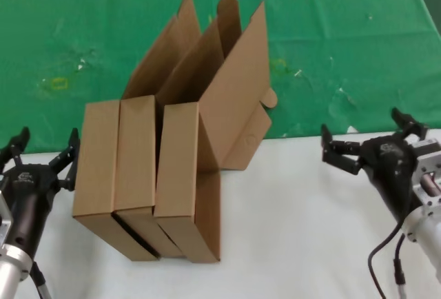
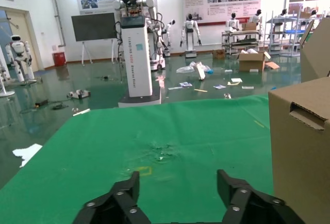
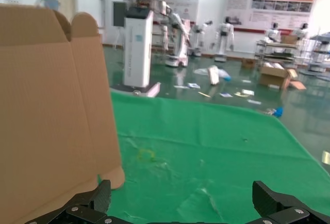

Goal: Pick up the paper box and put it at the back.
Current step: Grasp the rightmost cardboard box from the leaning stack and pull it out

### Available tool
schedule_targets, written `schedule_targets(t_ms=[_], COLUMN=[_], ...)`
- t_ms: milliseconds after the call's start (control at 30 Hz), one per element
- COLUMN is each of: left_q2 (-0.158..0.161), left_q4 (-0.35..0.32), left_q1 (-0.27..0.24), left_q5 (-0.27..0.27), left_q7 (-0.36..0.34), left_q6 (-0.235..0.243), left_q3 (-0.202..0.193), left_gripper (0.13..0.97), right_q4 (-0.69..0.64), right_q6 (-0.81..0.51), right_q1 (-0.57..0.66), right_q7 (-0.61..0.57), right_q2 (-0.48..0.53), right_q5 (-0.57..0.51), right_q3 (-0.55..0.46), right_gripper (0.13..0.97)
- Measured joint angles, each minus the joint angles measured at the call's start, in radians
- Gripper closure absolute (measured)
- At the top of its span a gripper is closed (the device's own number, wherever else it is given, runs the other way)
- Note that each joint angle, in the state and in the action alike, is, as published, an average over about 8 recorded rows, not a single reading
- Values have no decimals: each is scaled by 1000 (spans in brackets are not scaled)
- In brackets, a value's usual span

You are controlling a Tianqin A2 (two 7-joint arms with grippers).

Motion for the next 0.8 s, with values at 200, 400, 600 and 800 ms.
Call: schedule_targets(t_ms=[200,400,600,800], left_q2=[0,0,0,0], left_q4=[0,0,0,0], left_q1=[0,0,0,0], left_q5=[0,0,0,0], left_q7=[0,0,0,0], left_q6=[0,0,0,0], left_q3=[0,0,0,0], left_gripper=[598,753,787,887], right_q4=[-39,-113,-176,-220], right_q6=[-247,-524,-796,-1002], right_q1=[19,61,110,145], right_q7=[-186,-327,-412,-443], right_q2=[-27,124,318,378], right_q5=[130,359,511,475], right_q3=[95,37,-110,-183], right_gripper=[129,129,129,129])
